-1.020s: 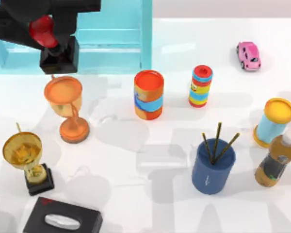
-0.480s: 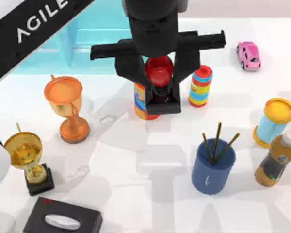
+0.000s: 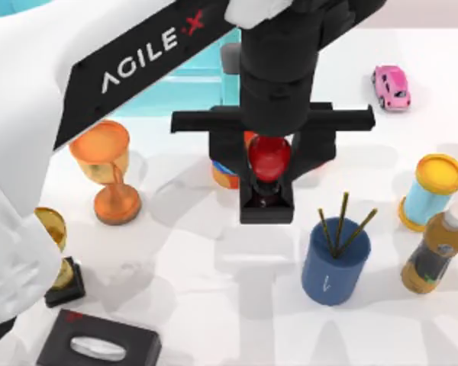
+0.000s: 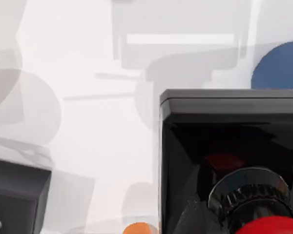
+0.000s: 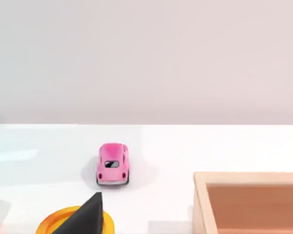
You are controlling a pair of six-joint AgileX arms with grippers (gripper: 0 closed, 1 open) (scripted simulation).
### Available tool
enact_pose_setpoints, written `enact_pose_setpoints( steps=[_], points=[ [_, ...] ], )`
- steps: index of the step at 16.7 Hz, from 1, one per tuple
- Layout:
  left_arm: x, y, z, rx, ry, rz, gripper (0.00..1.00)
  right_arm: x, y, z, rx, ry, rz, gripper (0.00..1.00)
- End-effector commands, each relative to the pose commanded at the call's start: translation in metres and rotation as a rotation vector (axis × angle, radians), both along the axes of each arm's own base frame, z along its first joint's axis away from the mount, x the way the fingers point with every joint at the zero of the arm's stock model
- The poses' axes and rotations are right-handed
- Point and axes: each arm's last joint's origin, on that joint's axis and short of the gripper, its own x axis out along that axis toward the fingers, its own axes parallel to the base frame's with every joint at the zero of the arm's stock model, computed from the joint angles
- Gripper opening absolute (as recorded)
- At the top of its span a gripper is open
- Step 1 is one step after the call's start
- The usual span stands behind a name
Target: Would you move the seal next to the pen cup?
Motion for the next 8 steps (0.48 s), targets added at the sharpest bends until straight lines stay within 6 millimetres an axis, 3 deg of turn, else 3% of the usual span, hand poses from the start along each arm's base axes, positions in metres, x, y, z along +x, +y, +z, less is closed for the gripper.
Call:
enact_pose_setpoints(
  steps=[8],
  points=[
    [-0.001, -0.001, -0.016, 0.004, 0.002, -0.002, 0.0, 0.0, 0.0, 0.0, 0.0, 0.0, 0.0, 1.0]
  ],
)
